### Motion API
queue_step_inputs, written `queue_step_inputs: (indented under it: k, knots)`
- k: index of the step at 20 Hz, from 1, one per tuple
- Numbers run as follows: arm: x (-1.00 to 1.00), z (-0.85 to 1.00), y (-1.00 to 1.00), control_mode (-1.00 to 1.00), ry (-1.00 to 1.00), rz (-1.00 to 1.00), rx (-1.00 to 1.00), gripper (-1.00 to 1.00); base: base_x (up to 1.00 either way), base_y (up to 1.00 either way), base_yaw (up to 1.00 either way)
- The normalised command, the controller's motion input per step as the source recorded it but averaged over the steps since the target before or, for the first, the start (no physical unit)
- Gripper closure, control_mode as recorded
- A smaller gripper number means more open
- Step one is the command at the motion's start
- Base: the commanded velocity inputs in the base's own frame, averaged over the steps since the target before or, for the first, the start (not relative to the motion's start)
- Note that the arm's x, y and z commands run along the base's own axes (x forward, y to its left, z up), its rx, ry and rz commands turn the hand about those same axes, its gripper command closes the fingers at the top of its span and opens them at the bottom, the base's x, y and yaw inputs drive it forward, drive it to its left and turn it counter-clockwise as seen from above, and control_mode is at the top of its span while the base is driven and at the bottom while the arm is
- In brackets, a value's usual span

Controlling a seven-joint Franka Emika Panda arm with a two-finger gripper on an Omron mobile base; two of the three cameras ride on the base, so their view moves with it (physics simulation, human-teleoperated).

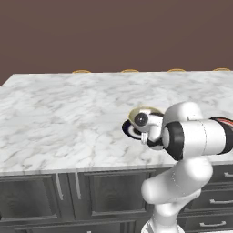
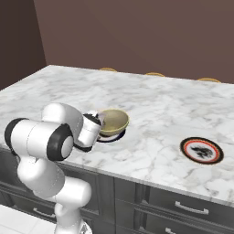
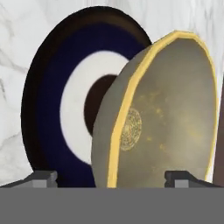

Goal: Move the bowls from the cabinet to the plates on the dining table.

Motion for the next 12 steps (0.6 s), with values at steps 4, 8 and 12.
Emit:
queue_step_inputs:
  k: [4,8,12]
  knots:
    - [-0.2,0.91,0.32,-1.0,-0.05,0.0,-0.04,-1.0,0.0,0.0,0.0]
    - [-0.27,0.99,0.33,-1.0,-0.06,0.0,-0.04,-1.0,0.0,0.0,0.0]
    - [-0.49,0.6,0.07,-1.0,-0.06,-0.04,0.0,-1.0,0.0,0.0,0.0]
